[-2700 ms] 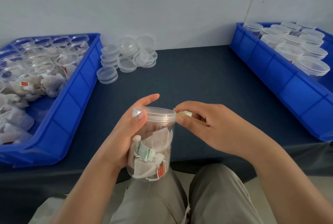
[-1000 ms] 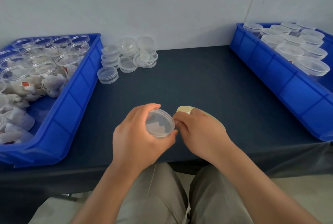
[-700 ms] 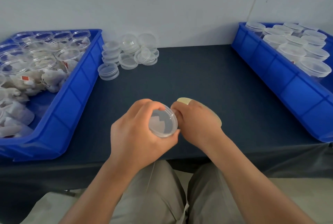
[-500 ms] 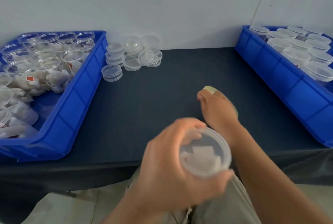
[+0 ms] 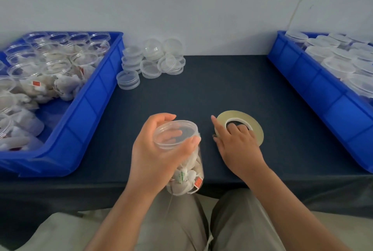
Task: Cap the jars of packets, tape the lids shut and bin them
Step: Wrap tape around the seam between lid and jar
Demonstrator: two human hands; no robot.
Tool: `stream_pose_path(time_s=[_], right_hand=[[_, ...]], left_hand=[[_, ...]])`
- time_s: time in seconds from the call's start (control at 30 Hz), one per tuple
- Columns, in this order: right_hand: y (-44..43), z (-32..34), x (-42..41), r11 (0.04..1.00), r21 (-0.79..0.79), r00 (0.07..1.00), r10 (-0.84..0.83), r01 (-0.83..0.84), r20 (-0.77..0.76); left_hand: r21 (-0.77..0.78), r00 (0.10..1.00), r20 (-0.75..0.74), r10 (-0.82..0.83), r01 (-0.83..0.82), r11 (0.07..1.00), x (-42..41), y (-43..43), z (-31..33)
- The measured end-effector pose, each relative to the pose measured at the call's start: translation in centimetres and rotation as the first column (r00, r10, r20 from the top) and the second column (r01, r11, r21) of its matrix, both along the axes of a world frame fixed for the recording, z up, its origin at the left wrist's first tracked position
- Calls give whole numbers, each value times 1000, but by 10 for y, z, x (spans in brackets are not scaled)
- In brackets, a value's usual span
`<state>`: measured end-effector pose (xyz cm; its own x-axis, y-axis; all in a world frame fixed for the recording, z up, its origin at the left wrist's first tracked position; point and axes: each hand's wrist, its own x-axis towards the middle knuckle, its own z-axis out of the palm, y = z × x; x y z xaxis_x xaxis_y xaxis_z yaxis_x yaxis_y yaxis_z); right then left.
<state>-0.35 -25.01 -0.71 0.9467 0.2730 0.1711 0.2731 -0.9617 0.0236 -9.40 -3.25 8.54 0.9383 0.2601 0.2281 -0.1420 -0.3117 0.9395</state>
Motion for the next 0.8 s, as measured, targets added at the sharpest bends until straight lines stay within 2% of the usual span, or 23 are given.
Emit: stream_pose_path(time_s=[0.13,0.17,0.2,0.23,0.27,0.3,0.33,0.37,0.4,0.5,0.6,0.7,0.8], right_hand=[[4,12,-4,994,-79,990,-78,69,-114],[6,18,-5,996,-56,989,-78,71,-123],[8,26,-9,997,51,990,-58,65,-125],[11,36,-15,967,251,992,-14,46,-129],[16,48,-23,857,515,989,63,15,-135],[22,59,-31,670,742,978,165,-16,-127],[28,69,-39,489,872,962,253,-32,-106],[33,79,-48,366,930,942,320,-24,-101],[38,87,-55,294,956,921,375,-7,-109],[50,98,-68,263,964,873,463,32,-155],[61,98,-73,163,982,863,477,95,-163],[63,94,-76,95,992,876,466,85,-120],[63,92,-77,77,994,864,493,72,-101]], left_hand=[[14,1000,-5,13,-13,1000,4,4,-2],[1,1000,-7,16,-16,1000,4,5,-2],[-7,1000,-9,16,-16,1000,5,6,-2],[-14,1000,-9,11,-11,1000,5,6,-2],[-16,1000,-10,4,-4,1000,5,6,-2],[-21,1000,-9,-5,4,1000,5,6,-2],[-28,1000,-10,-11,11,1000,5,5,-2],[-42,1000,-11,-20,20,999,5,4,-2],[-61,999,-13,-32,31,998,5,3,-1],[-149,998,-7,-61,59,987,4,-2,2],[-252,998,-10,-69,65,965,1,-8,2],[-256,998,9,-64,64,965,-1,-9,2],[-256,997,28,-73,78,964,-2,-8,2]])
